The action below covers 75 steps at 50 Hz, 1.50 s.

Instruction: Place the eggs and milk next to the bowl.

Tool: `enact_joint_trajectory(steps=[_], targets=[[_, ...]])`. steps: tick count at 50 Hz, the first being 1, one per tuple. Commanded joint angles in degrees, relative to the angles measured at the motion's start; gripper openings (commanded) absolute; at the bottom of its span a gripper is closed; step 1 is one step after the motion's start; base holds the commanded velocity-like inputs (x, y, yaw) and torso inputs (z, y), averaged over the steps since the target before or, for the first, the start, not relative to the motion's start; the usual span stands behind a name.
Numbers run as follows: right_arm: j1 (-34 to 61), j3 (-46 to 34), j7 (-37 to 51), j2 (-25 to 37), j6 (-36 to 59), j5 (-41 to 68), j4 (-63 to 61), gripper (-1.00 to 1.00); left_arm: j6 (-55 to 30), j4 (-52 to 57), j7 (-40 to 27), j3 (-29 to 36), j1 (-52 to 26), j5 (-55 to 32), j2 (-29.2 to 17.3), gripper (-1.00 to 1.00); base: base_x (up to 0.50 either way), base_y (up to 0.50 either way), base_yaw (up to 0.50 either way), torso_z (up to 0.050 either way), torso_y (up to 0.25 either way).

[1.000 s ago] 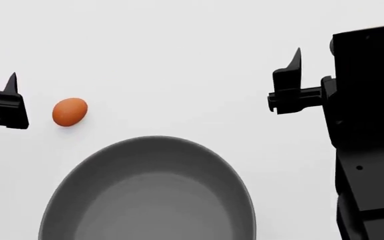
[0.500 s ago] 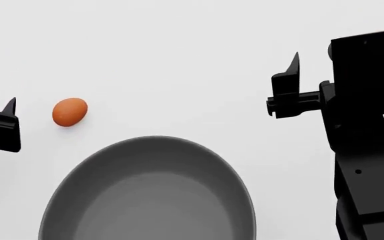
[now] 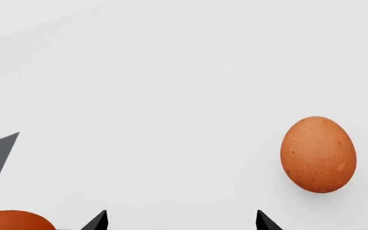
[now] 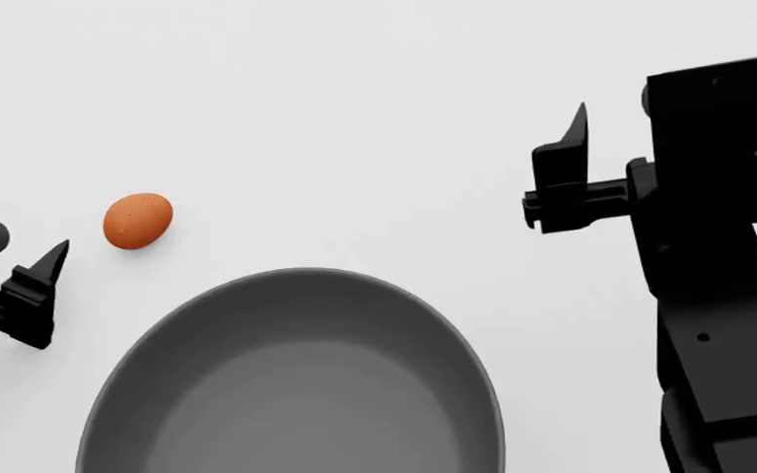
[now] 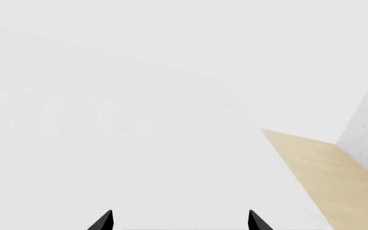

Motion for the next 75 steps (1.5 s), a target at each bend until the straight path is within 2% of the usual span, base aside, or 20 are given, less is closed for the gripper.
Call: enact_joint_trajectory(steps=[1, 9, 31, 51, 63, 75], targets=[[-0.6, 1.8, -1.5, -0.9, 0.2, -0.7, -0.6, 1.0, 3.7, -4.7, 6.3, 2.7, -1.9, 2.3, 1.8, 1.0, 0.0, 0.0, 0.0, 0.0, 0.0], [-1.2, 2.2, -1.2, -0.6, 0.4, -0.4, -1.3, 1.0, 4.5, -7.3, 7.4, 4.6, -2.9, 3.2, 2.9, 1.0, 0.0, 0.0, 0.0, 0.0, 0.0], [-1.4, 2.2, -0.9, -0.1, 1.1, -0.2, -2.2, 1.0, 2.3, -5.4, 10.2, 6.6, -2.3, 1.8, 2.8, 1.0, 0.0, 0.0, 0.0, 0.0, -0.004], [-1.2, 2.0, -0.7, 0.0, 1.1, 0.0, -2.2, 1.0, 1.2, -2.0, 15.4, 8.4, -0.6, -0.8, 1.6, 1.0, 0.0, 0.0, 0.0, 0.0, -0.003], [-1.5, 2.3, -0.6, 0.3, 1.3, 0.2, -2.5, 1.0, 5.7, -8.8, 17.5, 10.4, -2.5, 0.8, 3.8, 1.0, 0.0, 0.0, 0.0, 0.0, -0.004], [-1.9, 2.7, -0.4, 0.7, 1.7, 0.6, -3.3, 1.0, 4.5, -7.2, 18.1, 11.7, -2.7, 0.6, 4.6, 1.0, 0.0, 0.0, -0.01, 0.0, -0.006]])
